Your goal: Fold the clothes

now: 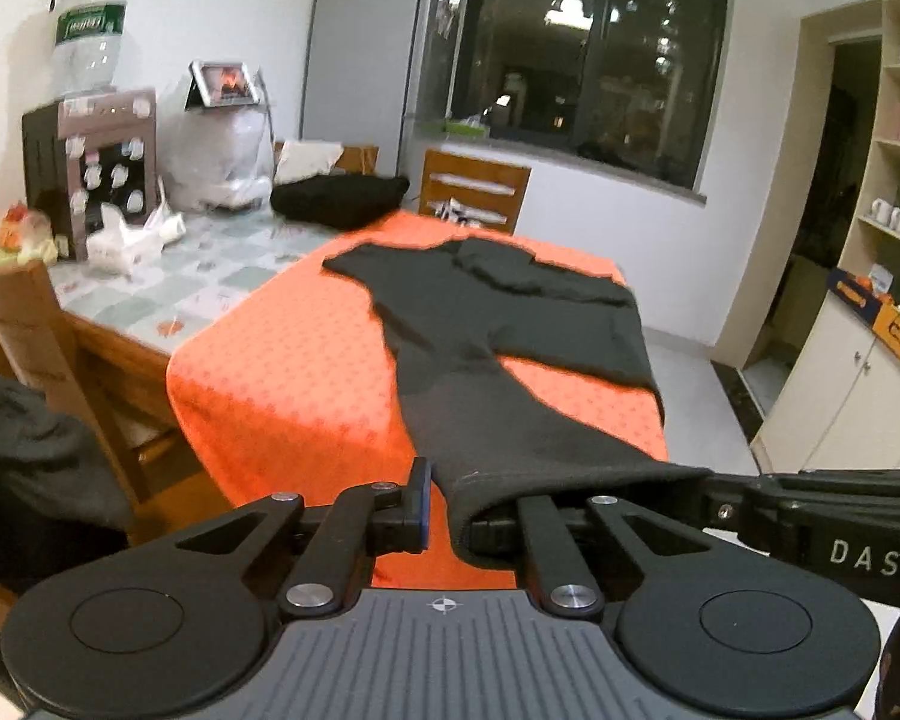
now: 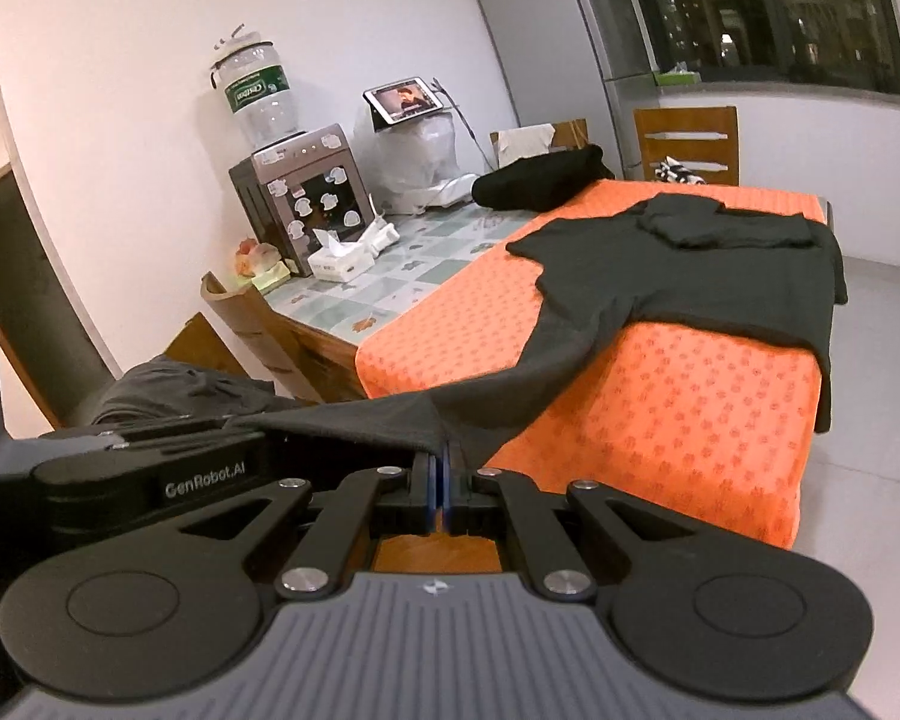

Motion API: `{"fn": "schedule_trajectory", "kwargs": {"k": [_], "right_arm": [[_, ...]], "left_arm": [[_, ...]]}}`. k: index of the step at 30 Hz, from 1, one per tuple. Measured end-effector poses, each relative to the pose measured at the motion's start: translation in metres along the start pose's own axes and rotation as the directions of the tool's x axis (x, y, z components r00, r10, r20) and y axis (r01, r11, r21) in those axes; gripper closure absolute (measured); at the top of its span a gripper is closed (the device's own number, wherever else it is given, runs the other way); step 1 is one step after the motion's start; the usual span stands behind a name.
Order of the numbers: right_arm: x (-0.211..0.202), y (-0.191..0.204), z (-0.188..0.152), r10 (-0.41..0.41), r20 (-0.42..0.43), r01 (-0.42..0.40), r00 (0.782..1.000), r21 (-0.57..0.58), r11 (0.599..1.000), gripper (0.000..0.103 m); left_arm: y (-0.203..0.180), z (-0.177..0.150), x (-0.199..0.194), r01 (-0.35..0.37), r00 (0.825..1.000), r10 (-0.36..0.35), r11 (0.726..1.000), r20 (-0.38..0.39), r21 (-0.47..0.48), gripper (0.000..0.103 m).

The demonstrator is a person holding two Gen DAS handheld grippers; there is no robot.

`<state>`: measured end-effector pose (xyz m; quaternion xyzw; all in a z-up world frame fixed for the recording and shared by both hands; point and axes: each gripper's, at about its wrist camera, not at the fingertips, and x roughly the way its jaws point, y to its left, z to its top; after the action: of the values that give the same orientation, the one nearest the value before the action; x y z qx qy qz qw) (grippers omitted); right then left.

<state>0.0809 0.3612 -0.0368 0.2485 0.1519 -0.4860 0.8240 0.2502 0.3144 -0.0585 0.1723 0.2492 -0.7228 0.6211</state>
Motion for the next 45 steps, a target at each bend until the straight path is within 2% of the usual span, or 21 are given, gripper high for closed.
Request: {"fn": "schedule_trajectory", "kwargs": {"k": [5,8,11,15,17,20,25,27,28,29,30,32,35,36,40,45], "right_arm": [[-0.005,0.015,-0.010,-0.004,-0.008,0.004,1.000,-0.008,1.000,0.100],[-0.008,0.027,-0.009,-0.017,0.001,0.017,1.000,-0.045,0.999,0.100],[-0.011,0.038,-0.007,-0.036,0.012,0.037,0.999,-0.080,0.996,0.100],[-0.011,0.045,-0.004,-0.088,0.023,0.090,0.996,-0.097,0.991,0.100],[-0.011,0.047,-0.004,-0.112,0.022,0.114,0.993,-0.107,0.988,0.100],[-0.009,0.051,-0.003,-0.118,0.016,0.119,0.993,-0.130,0.984,0.100],[-0.005,0.056,0.000,-0.123,0.005,0.122,0.992,-0.170,0.978,0.100],[-0.004,0.058,0.001,-0.125,0.000,0.123,0.992,-0.186,0.975,0.100],[-0.003,0.059,0.002,-0.126,-0.002,0.123,0.992,-0.194,0.973,0.100],[-0.003,0.060,0.002,-0.129,-0.002,0.126,0.992,-0.197,0.972,0.100],[-0.003,0.060,0.003,-0.133,-0.001,0.130,0.991,-0.199,0.971,0.100],[-0.003,0.061,0.004,-0.141,0.001,0.138,0.990,-0.202,0.970,0.100],[-0.002,0.060,0.002,-0.162,-0.007,0.158,0.987,-0.192,0.969,0.099],[-0.001,0.060,0.001,-0.171,-0.012,0.165,0.985,-0.196,0.967,0.093],[0.002,0.057,-0.008,-0.192,-0.034,0.181,0.981,-0.199,0.963,0.081],[0.005,0.051,-0.016,-0.172,-0.050,0.164,0.984,-0.138,0.977,0.079]], "left_arm": [[0.006,-0.017,0.006,0.013,0.999,-0.012,0.999,-0.032,0.035,0.075],[0.008,-0.020,0.011,0.044,0.998,-0.042,0.998,-0.038,0.042,0.069],[0.008,-0.020,0.015,0.073,0.996,-0.071,0.996,-0.046,0.046,0.069],[0.004,-0.017,0.012,0.091,0.996,-0.089,0.989,-0.027,0.117,0.076],[0.000,-0.018,0.008,0.090,0.996,-0.088,0.981,-0.017,0.171,0.074],[-0.011,-0.021,-0.001,0.099,0.994,-0.106,0.957,0.010,0.271,0.060],[-0.027,-0.023,-0.008,0.102,0.990,-0.130,0.923,0.051,0.372,0.060],[-0.030,-0.020,-0.007,0.099,0.989,-0.135,0.914,0.064,0.394,0.061],[-0.032,-0.019,-0.007,0.098,0.988,-0.138,0.909,0.071,0.405,0.065],[-0.032,-0.018,-0.007,0.098,0.987,-0.142,0.901,0.074,0.422,0.085],[-0.033,-0.017,-0.006,0.099,0.986,-0.147,0.893,0.075,0.440,0.098],[-0.031,-0.015,-0.010,0.117,0.982,-0.171,0.887,0.083,0.447,0.099],[-0.029,-0.011,-0.016,0.120,0.979,-0.179,0.894,0.098,0.433,0.099],[-0.028,-0.010,-0.017,0.119,0.979,-0.179,0.895,0.101,0.430,0.099],[-0.024,-0.007,-0.019,0.126,0.979,-0.181,0.900,0.095,0.418,0.099],[-0.022,-0.005,-0.020,0.133,0.979,-0.184,0.902,0.086,0.410,0.099]]}}
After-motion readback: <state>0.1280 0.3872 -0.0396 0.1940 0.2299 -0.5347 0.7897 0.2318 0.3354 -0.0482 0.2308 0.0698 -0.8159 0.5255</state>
